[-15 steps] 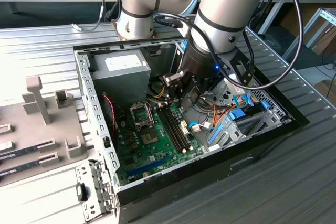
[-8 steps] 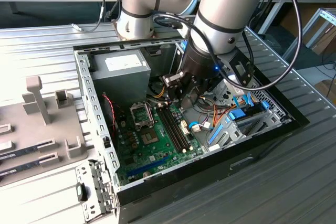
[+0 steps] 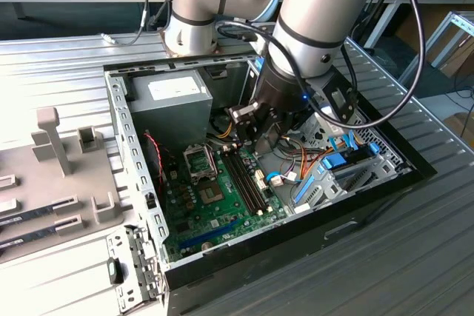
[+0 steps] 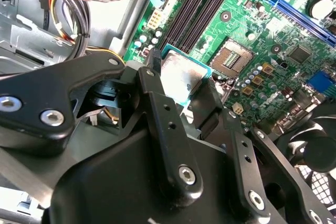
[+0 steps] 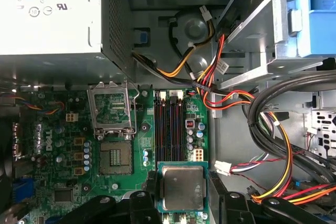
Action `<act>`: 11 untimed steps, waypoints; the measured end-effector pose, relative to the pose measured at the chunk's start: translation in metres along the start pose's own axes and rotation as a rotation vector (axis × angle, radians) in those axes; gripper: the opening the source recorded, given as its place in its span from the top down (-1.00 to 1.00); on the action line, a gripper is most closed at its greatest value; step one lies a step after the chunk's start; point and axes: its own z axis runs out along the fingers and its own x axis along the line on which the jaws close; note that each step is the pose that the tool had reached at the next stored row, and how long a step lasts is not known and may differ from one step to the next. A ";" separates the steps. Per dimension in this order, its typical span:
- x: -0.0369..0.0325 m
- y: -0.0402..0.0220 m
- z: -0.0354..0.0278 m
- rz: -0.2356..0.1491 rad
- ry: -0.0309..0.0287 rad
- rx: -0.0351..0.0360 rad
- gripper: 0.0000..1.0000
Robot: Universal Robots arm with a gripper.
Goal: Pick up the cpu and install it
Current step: 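Place the cpu into insertion slot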
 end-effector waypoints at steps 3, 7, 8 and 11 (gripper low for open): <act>0.0002 -0.0001 0.0010 0.000 0.0000 0.0000 0.05; 0.0003 -0.0001 0.0018 0.000 0.0000 -0.0001 0.05; 0.0003 -0.0001 0.0019 0.000 0.0000 0.0001 0.05; 0.0004 -0.0001 0.0026 0.000 0.0000 0.0000 0.05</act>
